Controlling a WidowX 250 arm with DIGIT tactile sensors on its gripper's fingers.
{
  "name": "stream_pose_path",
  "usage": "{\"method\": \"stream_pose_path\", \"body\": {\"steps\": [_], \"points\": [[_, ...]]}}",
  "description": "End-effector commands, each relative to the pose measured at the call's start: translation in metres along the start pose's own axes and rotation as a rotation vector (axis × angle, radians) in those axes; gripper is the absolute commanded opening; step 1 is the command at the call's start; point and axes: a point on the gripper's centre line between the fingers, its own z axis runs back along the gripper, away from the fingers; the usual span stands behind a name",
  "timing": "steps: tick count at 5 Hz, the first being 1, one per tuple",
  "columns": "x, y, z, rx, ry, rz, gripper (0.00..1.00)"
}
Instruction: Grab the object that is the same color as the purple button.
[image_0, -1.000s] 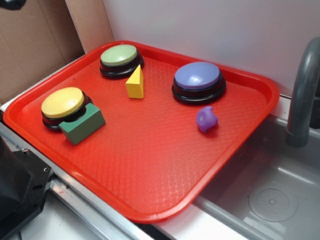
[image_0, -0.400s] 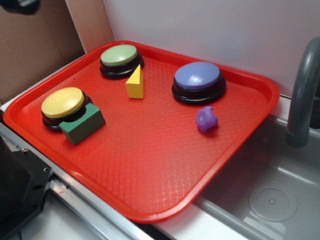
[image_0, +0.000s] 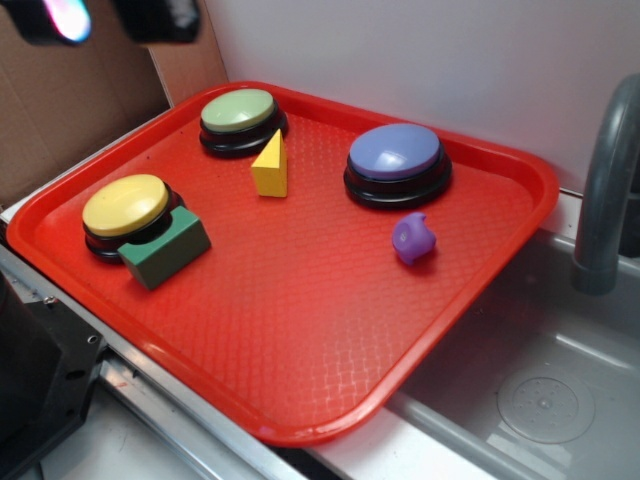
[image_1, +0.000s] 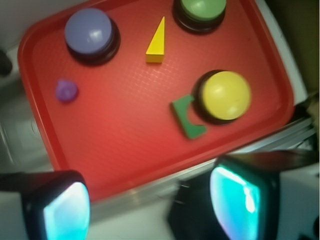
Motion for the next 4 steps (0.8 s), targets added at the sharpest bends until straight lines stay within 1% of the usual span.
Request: {"method": "stream_pose_path", "body": {"steps": [1,3,4], "points": [[0.036,-0.049,-0.033,-0.071,-0.092,0.225,1.0],[0.059,-0.082,-0.078,-0.093,-0.101,0.321,1.0],[0.064,-0.098,-0.105,-0.099,-0.081,0.336,1.0]]}}
